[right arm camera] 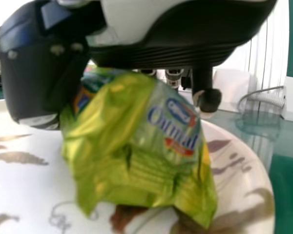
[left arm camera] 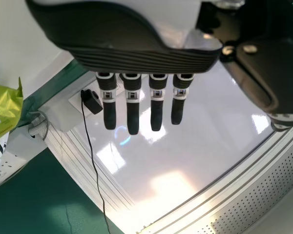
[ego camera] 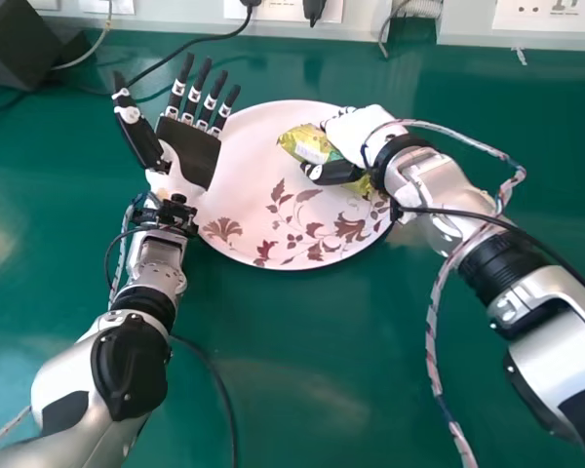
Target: Pick up biscuit and place it in the plate
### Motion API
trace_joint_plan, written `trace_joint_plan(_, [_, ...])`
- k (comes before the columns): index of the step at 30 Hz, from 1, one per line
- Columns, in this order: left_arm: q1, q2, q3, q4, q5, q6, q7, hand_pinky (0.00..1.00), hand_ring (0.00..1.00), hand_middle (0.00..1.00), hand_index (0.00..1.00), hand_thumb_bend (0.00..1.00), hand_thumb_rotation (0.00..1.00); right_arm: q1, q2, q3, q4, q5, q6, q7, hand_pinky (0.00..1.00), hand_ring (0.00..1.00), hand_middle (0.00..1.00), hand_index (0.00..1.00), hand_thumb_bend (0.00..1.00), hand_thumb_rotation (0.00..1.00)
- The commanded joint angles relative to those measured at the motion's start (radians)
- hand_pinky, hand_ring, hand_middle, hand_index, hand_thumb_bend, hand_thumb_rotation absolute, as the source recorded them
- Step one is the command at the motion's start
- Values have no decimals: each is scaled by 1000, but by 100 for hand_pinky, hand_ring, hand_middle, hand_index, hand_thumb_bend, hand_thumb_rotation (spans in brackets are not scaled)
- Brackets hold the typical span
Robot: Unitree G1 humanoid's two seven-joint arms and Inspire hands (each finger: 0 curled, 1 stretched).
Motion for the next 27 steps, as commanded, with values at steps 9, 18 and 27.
trace_joint_plan(9, [41, 1, -9, 13, 5, 36, -15, 85, 83, 86, 88, 100, 62, 50, -15, 24, 17, -18, 32, 31, 38, 87, 100, 95, 80, 92])
trace_joint_plan(18, [39, -4, -1, 12, -4, 48, -33, 88, 86, 86, 88, 100, 62, 41, -18, 14, 8, -2, 48, 62, 73, 99, 100, 100, 82, 98])
trace_joint_plan(27, [38, -1, 2, 13, -7, 60, -51, 88, 85, 88, 88, 100, 65, 44, -26, 7, -22, -2, 60, 72, 84, 100, 100, 100, 81, 99])
